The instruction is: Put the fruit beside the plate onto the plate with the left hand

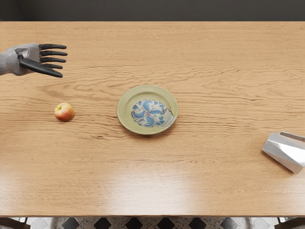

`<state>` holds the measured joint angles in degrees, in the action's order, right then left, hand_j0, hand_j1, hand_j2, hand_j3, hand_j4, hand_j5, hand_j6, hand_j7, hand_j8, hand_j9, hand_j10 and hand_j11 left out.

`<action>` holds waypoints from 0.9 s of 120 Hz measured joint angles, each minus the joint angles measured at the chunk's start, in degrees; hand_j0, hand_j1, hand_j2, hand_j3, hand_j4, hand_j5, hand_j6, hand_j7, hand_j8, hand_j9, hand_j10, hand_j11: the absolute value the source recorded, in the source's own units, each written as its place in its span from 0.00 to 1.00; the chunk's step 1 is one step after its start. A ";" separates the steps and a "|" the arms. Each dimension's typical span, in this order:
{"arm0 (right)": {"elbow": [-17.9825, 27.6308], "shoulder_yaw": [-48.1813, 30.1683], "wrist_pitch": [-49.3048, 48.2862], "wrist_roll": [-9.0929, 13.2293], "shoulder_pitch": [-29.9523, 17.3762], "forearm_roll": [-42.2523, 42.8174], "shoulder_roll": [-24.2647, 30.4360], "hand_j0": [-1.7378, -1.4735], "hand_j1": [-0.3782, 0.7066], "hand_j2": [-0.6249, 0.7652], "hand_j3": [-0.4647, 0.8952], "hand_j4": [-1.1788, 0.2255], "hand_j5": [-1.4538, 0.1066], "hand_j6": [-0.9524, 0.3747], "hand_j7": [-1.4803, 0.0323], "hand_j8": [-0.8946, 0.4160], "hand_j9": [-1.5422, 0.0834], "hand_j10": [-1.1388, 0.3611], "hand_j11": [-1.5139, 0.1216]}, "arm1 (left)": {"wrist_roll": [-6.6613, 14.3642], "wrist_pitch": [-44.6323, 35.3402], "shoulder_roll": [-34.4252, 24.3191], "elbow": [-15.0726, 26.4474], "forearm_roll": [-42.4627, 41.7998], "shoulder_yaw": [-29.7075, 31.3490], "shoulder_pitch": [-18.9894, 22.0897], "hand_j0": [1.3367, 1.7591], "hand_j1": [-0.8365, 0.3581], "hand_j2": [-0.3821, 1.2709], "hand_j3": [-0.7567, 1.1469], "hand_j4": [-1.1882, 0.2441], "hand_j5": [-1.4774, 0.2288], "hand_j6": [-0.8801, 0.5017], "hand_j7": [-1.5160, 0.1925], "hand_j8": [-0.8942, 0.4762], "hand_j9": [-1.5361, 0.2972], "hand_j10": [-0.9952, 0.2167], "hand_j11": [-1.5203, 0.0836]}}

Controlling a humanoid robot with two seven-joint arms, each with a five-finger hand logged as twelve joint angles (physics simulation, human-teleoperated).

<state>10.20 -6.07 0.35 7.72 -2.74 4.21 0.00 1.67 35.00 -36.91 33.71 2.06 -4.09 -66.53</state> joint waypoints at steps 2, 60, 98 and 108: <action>-0.03 0.00 0.00 -0.02 0.00 0.00 0.00 0.30 0.06 0.45 0.34 0.82 0.91 0.70 0.96 0.66 0.93 0.74 0.91 | 0.00 0.00 0.00 -0.02 0.03 0.00 0.00 0.76 0.75 0.26 0.40 0.66 0.68 0.46 0.70 0.47 0.66 0.62 0.75; 0.00 0.02 0.00 -0.25 -0.24 -0.08 0.00 0.30 0.06 0.45 0.34 0.82 0.91 0.70 0.96 0.66 0.93 0.74 0.91 | 5.81 0.00 -5.34 10.76 11.53 0.01 -3.53 0.76 0.75 0.26 0.40 0.66 0.68 0.46 0.70 0.47 0.66 0.62 0.75; 0.00 0.03 0.00 -0.25 -0.25 -0.08 0.00 0.30 0.06 0.45 0.34 0.82 0.91 0.70 0.96 0.66 0.93 0.74 0.90 | 8.74 -14.70 -20.87 46.66 16.07 31.45 -39.49 0.76 0.75 0.26 0.40 0.66 0.68 0.46 0.70 0.47 0.66 0.62 0.75; 0.00 0.03 0.00 -0.25 -0.25 -0.08 0.00 0.30 0.06 0.45 0.34 0.82 0.91 0.70 0.96 0.66 0.93 0.74 0.91 | 8.82 -20.24 -16.41 50.37 13.25 43.88 -47.31 0.76 0.75 0.26 0.40 0.66 0.68 0.46 0.70 0.47 0.66 0.62 0.75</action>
<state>10.20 -6.04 0.35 7.47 -2.99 4.13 0.00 10.49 14.77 -53.32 84.07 15.32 39.78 -113.84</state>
